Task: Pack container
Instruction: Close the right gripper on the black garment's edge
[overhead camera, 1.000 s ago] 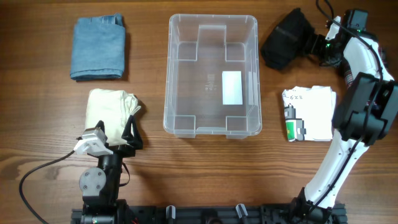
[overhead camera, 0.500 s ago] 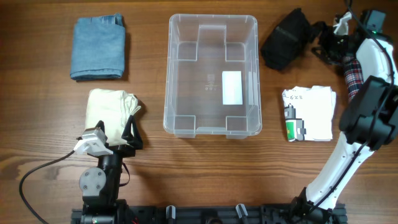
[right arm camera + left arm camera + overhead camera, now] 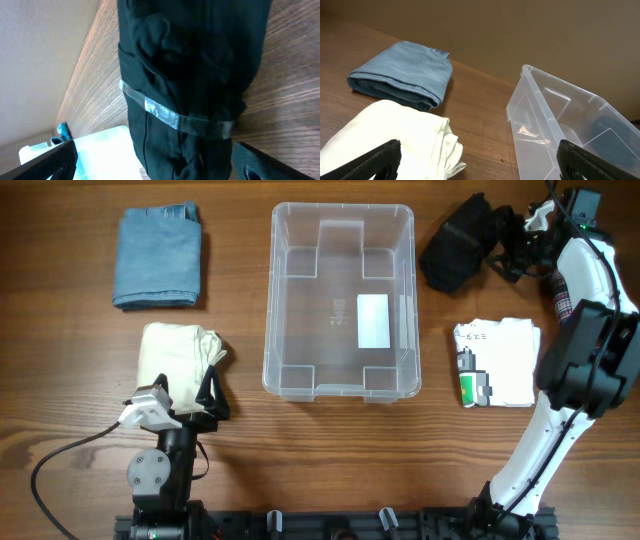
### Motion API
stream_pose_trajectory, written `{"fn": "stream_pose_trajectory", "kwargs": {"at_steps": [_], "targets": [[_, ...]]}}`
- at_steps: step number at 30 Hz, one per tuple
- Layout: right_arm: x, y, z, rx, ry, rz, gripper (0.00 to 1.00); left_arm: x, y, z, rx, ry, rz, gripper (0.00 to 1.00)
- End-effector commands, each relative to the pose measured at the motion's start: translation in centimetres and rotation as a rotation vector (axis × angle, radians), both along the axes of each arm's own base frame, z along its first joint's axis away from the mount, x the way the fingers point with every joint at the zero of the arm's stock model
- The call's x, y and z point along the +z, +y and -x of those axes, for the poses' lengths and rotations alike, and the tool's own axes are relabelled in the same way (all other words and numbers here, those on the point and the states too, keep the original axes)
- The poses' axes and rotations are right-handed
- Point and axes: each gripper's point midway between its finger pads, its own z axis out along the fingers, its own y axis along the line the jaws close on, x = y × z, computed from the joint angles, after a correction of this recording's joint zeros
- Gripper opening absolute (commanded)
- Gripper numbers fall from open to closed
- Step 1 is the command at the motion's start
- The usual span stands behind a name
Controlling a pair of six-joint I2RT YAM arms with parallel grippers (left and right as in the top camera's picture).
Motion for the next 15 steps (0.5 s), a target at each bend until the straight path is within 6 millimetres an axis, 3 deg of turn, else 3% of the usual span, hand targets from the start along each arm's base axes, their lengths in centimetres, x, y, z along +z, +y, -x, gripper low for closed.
{"fn": "stream_pose_trajectory", "kwargs": {"at_steps": [1,15], "targets": [[-0.9,-0.7,0.3,-0.045,0.045,0.041,1.0,-0.3,0.0,0.0,-0.006,0.006,-0.019,1.0],[-2.4,-0.9,0.3,-0.101,0.087,0.102,1.0,-0.3,0.0,0.0,-0.006,0.006,-0.019,1.0]]}}
